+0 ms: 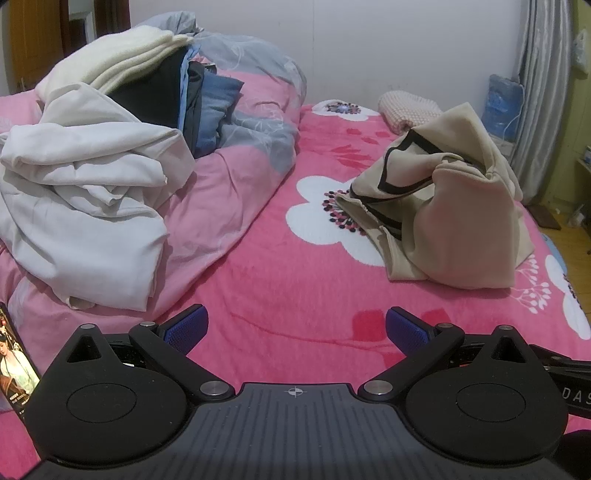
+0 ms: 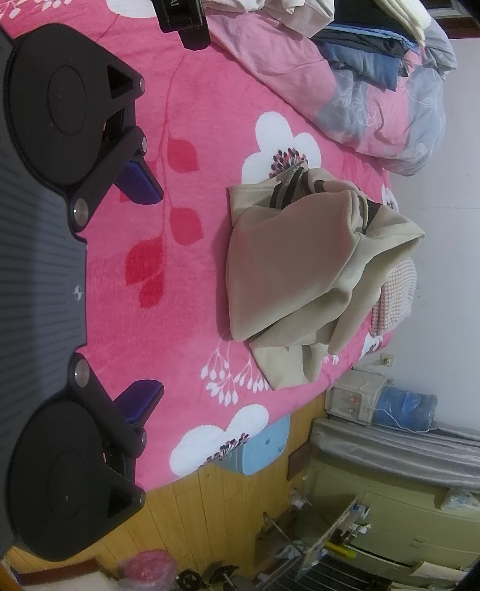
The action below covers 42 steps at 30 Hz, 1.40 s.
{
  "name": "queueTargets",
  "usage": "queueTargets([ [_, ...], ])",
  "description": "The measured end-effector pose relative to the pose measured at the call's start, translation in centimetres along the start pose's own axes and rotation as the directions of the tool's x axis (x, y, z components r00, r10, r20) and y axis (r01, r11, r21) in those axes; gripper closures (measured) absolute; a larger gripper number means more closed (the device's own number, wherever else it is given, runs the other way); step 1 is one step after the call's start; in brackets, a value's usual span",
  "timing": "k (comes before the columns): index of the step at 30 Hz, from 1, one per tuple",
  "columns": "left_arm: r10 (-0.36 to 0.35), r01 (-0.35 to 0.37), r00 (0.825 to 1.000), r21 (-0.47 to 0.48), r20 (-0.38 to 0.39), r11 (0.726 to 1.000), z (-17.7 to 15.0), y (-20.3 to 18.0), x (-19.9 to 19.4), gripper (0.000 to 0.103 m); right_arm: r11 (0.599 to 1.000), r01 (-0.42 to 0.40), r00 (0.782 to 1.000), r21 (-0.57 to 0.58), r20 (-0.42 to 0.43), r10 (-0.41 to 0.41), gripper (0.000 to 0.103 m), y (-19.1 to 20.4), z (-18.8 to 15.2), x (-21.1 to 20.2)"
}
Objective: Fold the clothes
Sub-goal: 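Grasp the beige hoodie with both grippers and lift it off the bed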
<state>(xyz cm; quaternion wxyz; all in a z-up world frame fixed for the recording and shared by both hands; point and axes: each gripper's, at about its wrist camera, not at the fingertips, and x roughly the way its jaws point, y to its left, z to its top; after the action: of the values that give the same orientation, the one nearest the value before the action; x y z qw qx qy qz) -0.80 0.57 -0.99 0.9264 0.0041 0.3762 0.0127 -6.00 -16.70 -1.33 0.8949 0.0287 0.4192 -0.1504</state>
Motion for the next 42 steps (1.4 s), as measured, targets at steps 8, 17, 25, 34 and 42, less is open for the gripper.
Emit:
queueTargets([
  [8, 0.001, -0.001, 1.0, 0.008, 0.0, 1.0, -0.1, 0.0, 0.1, 0.0, 1.0, -0.004, 1.0, 0.005, 0.002, 0.004, 0.0, 0.0, -0.1, 0.0],
  [17, -0.053, 0.052, 0.998, 0.014, 0.036, 0.999, 0.9, 0.2, 0.2, 0.0, 0.998, -0.059, 0.998, 0.013, 0.029, 0.059, 0.0, -0.6, 0.3, 0.1],
  [25, -0.168, 0.119, 0.975, 0.297, 0.147, 0.948, 4.2, -1.5, 1.5, 0.0, 0.993, -0.119, 0.983, -0.026, 0.137, 0.121, 0.0, -1.6, 1.8, 0.3],
  [34, -0.227, 0.187, 0.959, 0.224, 0.168, 0.957, 3.2, -2.3, 8.2, 0.0, 0.983, -0.124, 0.934, -0.137, 0.319, 0.162, 0.0, -1.8, 4.1, 2.0],
  [42, -0.242, 0.23, 0.963, 0.102, 0.121, 0.968, 1.2, -1.9, 14.2, 0.0, 0.95, -0.067, 0.862, -0.305, 0.462, 0.209, 0.0, 0.5, 9.7, 3.8],
])
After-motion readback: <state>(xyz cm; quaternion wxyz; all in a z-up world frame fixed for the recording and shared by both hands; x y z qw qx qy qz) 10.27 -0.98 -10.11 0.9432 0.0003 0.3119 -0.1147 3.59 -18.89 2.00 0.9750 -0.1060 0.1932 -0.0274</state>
